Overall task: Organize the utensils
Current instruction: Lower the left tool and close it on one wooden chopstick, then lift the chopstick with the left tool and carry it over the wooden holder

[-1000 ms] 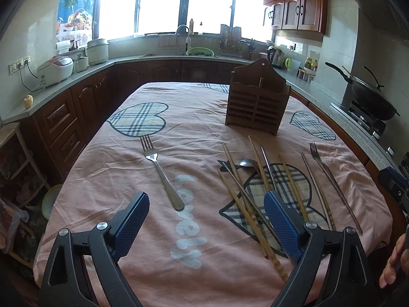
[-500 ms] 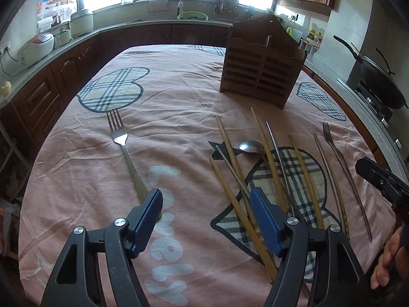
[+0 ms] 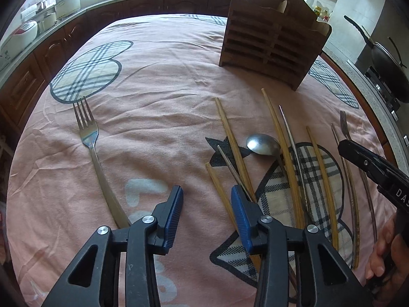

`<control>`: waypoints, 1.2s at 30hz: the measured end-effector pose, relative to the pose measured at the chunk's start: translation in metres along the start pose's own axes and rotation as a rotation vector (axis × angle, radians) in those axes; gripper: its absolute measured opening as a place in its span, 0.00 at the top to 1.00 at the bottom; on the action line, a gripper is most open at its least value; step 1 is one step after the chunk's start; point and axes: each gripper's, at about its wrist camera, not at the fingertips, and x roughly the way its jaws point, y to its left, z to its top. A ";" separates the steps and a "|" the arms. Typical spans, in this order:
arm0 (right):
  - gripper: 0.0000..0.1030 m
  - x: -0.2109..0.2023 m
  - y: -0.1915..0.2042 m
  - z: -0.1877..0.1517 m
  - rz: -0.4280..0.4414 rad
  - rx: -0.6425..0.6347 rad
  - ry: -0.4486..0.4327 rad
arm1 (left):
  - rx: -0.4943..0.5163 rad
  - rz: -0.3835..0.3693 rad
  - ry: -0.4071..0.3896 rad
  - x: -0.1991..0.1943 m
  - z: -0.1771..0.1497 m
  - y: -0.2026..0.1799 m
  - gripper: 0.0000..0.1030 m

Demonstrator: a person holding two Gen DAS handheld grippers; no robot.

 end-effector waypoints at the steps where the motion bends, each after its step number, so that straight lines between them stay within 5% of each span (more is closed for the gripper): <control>1: 0.66 0.004 0.000 0.001 -0.001 -0.002 0.007 | 0.001 -0.004 0.003 0.001 0.002 0.000 0.64; 6: 0.69 0.028 0.001 0.006 -0.012 -0.008 0.061 | 0.029 -0.013 0.029 0.008 0.008 -0.004 0.67; 10: 0.74 0.046 0.001 0.007 -0.025 -0.012 0.100 | 0.086 -0.007 0.041 0.012 0.009 -0.015 0.88; 14: 0.76 0.053 0.009 0.013 -0.059 -0.061 0.114 | 0.121 -0.020 0.034 0.016 0.009 -0.022 0.91; 17: 0.88 0.059 0.016 0.016 -0.105 -0.115 0.121 | 0.126 -0.037 0.031 0.017 0.009 -0.023 0.96; 26: 0.95 0.044 0.013 0.020 -0.028 -0.071 0.100 | 0.054 -0.130 0.028 0.000 0.009 0.002 0.97; 36: 0.96 -0.012 0.028 0.039 0.049 -0.056 -0.018 | 0.029 -0.172 -0.119 -0.073 0.011 0.019 0.97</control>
